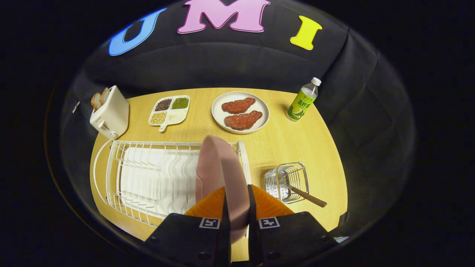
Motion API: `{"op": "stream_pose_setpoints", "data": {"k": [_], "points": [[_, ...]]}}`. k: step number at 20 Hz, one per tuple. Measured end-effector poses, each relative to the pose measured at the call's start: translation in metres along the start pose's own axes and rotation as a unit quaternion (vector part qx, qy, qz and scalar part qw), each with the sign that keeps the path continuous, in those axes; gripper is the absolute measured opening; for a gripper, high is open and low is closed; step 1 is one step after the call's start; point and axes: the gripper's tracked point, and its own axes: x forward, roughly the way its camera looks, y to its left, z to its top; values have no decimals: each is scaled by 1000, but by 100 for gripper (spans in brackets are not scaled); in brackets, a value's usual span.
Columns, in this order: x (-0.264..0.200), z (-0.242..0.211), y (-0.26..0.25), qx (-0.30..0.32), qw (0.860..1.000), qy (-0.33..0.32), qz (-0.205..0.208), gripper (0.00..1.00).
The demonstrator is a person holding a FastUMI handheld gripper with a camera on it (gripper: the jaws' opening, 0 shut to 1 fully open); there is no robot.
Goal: Take the plate from the dish rack, then take the spoon from the basket and place it into the plate.
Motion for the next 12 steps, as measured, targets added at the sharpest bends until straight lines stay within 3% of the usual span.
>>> {"op": "stream_pose_setpoints", "data": {"k": [7,12], "points": [[-20,41,10,-146,986,-52,-68,22],[-34,35,17,-116,991,-57,-16,22]]}}
